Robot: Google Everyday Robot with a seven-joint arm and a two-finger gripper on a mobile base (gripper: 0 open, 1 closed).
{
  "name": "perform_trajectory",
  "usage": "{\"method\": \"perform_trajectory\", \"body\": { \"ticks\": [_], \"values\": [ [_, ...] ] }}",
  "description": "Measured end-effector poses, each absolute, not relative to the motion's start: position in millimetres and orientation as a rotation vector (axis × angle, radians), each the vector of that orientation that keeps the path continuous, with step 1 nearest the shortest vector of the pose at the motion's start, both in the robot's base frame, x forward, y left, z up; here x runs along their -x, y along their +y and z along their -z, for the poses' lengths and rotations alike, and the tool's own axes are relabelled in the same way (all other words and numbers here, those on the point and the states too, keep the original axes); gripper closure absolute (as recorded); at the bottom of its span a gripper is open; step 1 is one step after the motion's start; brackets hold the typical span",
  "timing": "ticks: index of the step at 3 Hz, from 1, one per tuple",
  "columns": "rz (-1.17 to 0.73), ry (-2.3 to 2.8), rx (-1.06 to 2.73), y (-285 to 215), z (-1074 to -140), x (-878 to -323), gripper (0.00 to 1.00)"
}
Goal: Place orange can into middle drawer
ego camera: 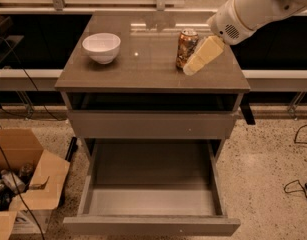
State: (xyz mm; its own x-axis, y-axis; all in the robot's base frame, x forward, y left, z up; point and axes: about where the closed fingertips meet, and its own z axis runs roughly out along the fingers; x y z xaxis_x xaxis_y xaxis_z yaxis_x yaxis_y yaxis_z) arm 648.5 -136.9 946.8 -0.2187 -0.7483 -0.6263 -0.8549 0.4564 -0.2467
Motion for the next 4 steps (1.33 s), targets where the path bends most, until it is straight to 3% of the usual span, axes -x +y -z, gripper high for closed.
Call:
{"method": "perform_trajectory", "body": {
  "ticks": [3,4],
  "values": [
    [-0.341,2.006,1.199,-129.0,-914.5,-741.3,0.00],
    [-0.394,2.016,1.188,-121.8,-902.0,-762.3,0.16]
  ]
}}
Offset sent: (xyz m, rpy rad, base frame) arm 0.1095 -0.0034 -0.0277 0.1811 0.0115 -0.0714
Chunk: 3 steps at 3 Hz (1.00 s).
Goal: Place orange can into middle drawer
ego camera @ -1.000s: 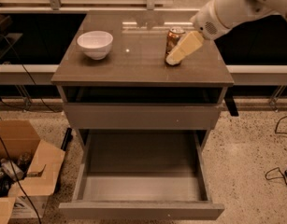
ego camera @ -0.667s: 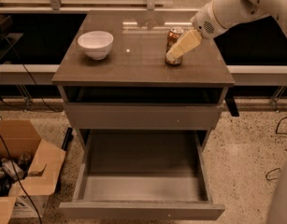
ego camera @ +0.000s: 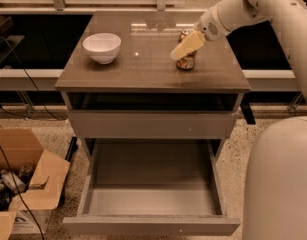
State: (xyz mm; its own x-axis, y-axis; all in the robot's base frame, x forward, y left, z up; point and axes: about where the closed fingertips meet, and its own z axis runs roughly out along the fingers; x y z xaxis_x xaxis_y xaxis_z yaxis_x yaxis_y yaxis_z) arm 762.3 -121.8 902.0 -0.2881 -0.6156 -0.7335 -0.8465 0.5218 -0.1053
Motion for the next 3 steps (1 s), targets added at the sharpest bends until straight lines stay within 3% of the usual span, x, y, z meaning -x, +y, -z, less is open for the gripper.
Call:
{"method": "perform_trajectory", "body": {
  "ticks": [3],
  "values": [
    [-0.407,2.009,1.191,-120.4,-905.6,-758.2,0.86]
  ]
}}
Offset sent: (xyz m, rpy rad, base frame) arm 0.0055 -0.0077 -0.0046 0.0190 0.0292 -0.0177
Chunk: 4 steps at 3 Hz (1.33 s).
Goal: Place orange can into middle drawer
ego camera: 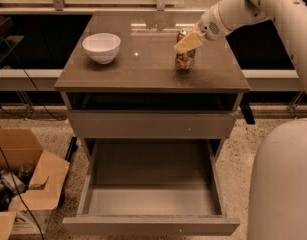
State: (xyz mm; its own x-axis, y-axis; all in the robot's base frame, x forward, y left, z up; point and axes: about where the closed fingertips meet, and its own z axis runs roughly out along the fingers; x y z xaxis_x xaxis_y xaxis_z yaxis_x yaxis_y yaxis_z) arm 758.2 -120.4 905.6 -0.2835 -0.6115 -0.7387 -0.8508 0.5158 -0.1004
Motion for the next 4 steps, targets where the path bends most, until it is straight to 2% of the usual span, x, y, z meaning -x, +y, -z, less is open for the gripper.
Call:
{"method": "perform_trajectory", "body": {
  "ticks": [1,3,4],
  "values": [
    [-0.389,1.930,1.250,-109.4,-929.4,-724.7,1.00],
    [-0.451,1.795,1.404,-56.9,-939.5,-626.7,1.00],
    [-0.507,1.842,1.390,-34.6,-902.4,-575.7,1.00]
  ]
}}
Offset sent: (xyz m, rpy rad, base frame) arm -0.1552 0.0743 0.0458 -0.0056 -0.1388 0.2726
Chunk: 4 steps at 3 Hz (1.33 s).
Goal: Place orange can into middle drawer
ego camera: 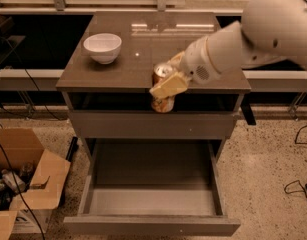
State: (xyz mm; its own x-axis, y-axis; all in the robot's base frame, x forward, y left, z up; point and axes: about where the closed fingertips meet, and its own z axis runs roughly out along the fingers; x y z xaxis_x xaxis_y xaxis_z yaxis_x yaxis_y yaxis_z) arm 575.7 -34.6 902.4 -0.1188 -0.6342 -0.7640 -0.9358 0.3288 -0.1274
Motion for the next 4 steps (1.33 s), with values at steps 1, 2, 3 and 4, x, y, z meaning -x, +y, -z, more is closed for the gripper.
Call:
{"method": "perform_trajectory", "body": {
  "ticks": [1,2,3,4],
  "values": [
    [-0.547,1.902,1.330,-20.0,-855.5,-563.4,1.00],
    [-0.631,1.955,1.251,-8.8,-800.3,-569.5,1.00],
    [-0.637,1.961,1.240,-8.6,-792.8,-572.3,1.00],
    [-0.628,1.967,1.237,-5.9,-781.4,-570.0,1.00]
  ]
}}
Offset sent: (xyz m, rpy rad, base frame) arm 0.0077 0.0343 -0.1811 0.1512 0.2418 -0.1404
